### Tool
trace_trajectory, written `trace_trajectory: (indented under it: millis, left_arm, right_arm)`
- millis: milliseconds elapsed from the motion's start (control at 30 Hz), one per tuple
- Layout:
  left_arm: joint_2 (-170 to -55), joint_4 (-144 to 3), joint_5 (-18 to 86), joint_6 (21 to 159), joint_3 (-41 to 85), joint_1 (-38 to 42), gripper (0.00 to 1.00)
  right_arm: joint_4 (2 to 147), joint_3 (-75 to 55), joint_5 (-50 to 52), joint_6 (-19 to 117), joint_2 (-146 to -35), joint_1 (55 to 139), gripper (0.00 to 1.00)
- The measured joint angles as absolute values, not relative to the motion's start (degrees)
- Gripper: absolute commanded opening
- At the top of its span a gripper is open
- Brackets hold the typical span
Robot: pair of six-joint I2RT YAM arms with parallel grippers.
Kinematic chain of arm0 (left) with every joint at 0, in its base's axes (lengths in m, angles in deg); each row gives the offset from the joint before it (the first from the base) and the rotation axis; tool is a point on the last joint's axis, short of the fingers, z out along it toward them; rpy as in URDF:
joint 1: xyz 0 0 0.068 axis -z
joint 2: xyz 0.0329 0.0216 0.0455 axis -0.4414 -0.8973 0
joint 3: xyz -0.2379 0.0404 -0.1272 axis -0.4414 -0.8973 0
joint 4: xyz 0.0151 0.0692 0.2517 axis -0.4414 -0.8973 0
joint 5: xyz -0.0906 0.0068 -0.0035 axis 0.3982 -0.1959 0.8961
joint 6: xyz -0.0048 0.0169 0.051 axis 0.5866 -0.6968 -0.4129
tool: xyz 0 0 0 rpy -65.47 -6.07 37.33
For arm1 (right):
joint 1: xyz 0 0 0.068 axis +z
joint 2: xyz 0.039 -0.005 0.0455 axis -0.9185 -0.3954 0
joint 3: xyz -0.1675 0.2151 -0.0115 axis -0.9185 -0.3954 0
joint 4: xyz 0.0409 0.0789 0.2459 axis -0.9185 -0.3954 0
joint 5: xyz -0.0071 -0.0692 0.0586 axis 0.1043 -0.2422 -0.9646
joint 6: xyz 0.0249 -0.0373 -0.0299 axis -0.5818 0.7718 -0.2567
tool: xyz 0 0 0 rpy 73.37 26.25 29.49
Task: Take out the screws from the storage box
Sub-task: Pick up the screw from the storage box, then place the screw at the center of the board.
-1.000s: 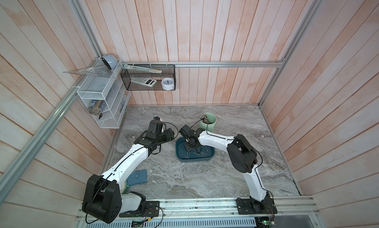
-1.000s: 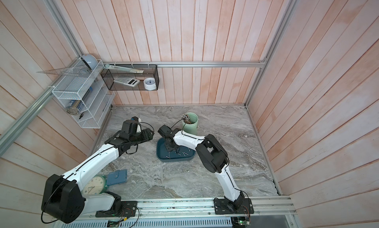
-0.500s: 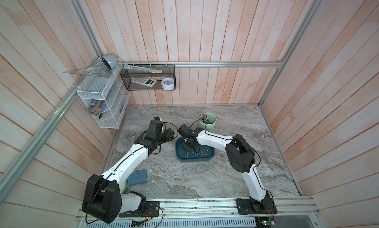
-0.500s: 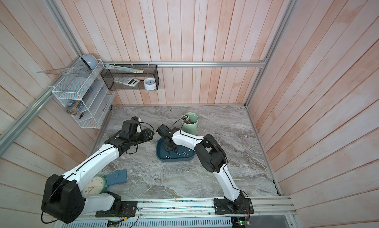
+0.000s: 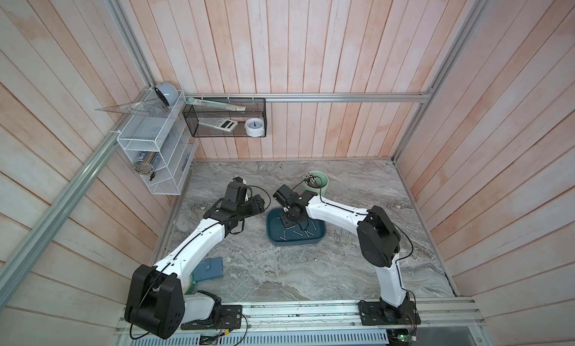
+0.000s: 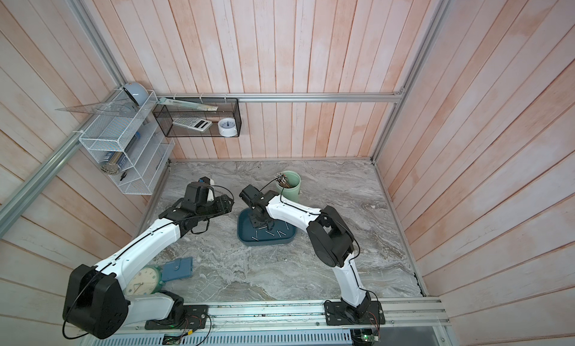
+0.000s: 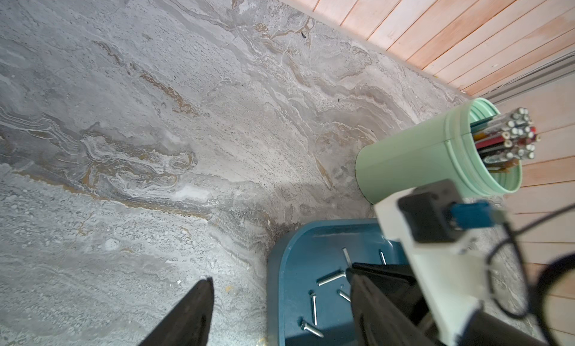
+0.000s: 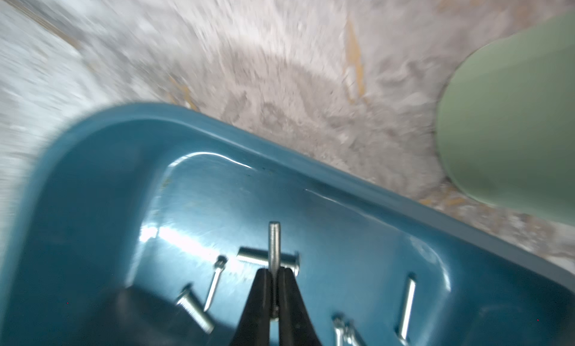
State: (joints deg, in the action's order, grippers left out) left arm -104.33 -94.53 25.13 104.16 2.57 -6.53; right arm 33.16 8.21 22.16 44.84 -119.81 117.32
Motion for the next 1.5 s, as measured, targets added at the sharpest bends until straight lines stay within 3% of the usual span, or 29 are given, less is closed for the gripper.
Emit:
trace_trajectory:
  millis: [367,600,900,1500]
  left_arm:
    - [-104.33,-94.53,25.70,104.14,2.57,-6.53,0.75]
    - [-104.33,-94.53,25.76,104.14,2.57,-6.53,0.75]
    - [-104.33,-94.51,26.77,104.14,2.57,-6.53,0.75]
    - [-104.33,-94.51,27.14,104.16,2.57,-6.53,0.75]
  right_arm:
    - [31.87,2.96,26.53,39.75,-110.42,117.36,0.02]
    - [29.43,-12.03,35.34,33.58,-94.33,116.23,0.02]
    - [34.54,-32.71,37.85,26.89,-74.90,106.92,0.05]
    - [38.26,-29.63,27.95,27.40,-95.68,105.23,0.03]
